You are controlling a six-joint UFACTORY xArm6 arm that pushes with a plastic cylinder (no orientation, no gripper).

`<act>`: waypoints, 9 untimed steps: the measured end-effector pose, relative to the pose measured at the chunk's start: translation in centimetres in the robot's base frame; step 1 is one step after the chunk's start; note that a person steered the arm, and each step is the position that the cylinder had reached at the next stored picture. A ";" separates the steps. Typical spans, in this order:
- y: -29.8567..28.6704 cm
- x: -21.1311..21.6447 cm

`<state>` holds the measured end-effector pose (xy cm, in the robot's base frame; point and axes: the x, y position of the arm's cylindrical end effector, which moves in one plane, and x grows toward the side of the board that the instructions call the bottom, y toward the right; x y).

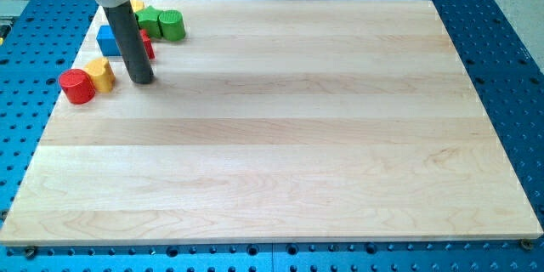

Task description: Move the heart into the red star

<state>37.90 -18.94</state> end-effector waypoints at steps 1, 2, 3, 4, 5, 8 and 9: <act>0.0 0.0; 0.0 0.0; -0.7 2.5; -3.1 6.3; -2.1 10.5; -6.6 3.5; -3.6 0.0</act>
<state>37.94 -22.53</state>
